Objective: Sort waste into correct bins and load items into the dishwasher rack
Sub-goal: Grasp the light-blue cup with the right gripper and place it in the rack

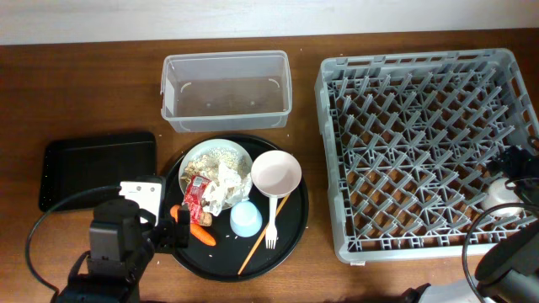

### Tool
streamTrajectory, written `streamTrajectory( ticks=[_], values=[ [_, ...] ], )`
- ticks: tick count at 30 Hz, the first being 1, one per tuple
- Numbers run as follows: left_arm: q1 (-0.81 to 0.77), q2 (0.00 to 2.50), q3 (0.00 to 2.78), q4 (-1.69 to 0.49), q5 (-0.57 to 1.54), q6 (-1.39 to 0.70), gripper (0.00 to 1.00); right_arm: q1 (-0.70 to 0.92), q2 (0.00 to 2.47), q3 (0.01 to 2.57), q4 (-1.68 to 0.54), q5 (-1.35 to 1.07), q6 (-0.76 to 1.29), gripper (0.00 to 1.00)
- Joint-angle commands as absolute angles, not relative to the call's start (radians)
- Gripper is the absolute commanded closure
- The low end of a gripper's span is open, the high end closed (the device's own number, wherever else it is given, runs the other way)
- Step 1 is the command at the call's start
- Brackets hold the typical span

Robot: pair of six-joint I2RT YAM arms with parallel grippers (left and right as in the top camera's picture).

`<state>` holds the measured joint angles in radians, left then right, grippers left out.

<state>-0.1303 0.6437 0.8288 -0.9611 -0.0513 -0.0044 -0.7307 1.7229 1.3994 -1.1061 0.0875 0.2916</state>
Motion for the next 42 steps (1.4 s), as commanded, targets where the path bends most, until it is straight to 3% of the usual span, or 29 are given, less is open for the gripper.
streamTrajectory(
  ticks=[1, 6, 11, 14, 19, 23, 30, 37, 42],
  values=[
    [-0.126, 0.642, 0.850, -0.960, -0.041, -0.014, 0.01, -0.733, 1.724, 1.392, -1.108, 0.033, 0.293, 0.01],
    [-0.126, 0.642, 0.850, -0.960, -0.041, -0.014, 0.01, -0.732, 1.697, 1.393, -1.118, -0.035, 0.266, 0.00],
    [-0.126, 0.642, 0.850, -0.958, -0.041, -0.014, 0.01, -0.703, 1.478, 1.393, -1.163, -0.162, 0.189, 0.00],
    [-0.126, 0.642, 0.850, -0.957, -0.041, -0.014, 0.01, -0.551, 1.367, 1.393, -1.223, -0.218, 0.127, 0.00],
    [-0.126, 0.642, 0.850, -0.956, -0.041, -0.014, 0.01, -0.067, 1.342, 1.393, -1.264, -0.202, 0.145, 0.02],
    [-0.107, 0.643, 0.850, -0.958, -0.044, -0.085, 0.01, 0.213, 1.360, 1.393, -1.224, -0.183, 0.200, 0.02],
    [0.089, 0.757, 0.850, -1.042, -0.040, -0.120, 0.01, 0.457, 1.448, 1.393, -1.168, -0.199, 0.199, 0.02],
    [0.096, 0.771, 0.850, -1.042, -0.041, -0.120, 0.01, 0.761, 1.648, 1.393, -1.067, -0.194, 0.199, 0.00],
    [0.096, 0.771, 0.850, -1.042, -0.041, -0.119, 0.01, 0.910, 1.753, 1.393, -0.992, -0.055, 0.255, 0.00]
  ],
)
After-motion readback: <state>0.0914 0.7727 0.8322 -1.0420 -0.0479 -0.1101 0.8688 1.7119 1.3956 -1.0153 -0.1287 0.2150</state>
